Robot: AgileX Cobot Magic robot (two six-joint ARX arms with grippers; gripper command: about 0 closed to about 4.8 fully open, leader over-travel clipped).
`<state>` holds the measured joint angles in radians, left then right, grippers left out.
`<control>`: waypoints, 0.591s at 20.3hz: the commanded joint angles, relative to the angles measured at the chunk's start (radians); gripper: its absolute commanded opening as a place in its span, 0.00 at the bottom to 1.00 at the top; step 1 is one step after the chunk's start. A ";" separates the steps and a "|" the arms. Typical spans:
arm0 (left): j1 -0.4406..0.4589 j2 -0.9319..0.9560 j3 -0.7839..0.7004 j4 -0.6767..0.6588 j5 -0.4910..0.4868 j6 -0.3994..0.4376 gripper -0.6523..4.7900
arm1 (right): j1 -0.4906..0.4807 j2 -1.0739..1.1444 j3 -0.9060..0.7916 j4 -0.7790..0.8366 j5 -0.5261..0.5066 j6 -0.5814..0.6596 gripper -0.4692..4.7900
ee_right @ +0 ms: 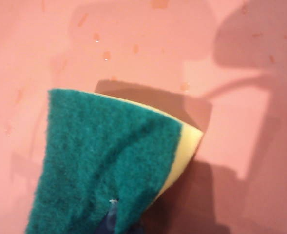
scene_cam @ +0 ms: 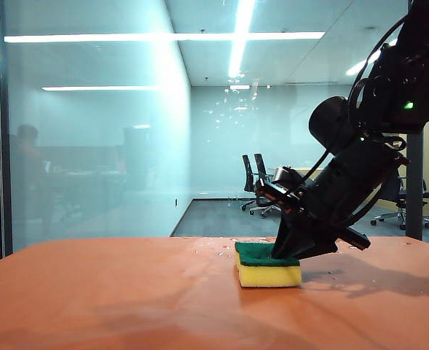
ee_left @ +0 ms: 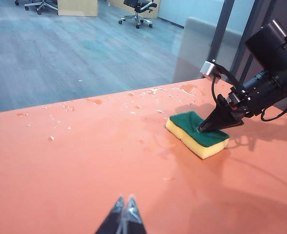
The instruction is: Pick up the sponge from the table, wipe the water off the glass, and finally place the sponge back on the table.
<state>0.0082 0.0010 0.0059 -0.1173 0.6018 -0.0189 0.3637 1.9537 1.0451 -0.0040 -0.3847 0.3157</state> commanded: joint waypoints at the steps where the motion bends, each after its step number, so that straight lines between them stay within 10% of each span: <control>1: 0.000 0.002 0.003 -0.002 0.005 0.003 0.11 | 0.000 -0.005 0.001 0.018 -0.003 -0.002 0.08; 12: 0.000 0.002 0.003 -0.002 0.005 0.003 0.11 | -0.007 -0.162 0.002 0.137 0.050 -0.113 0.08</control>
<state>0.0082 0.0013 0.0059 -0.1169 0.6018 -0.0189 0.3584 1.7958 1.0428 0.1013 -0.3424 0.2100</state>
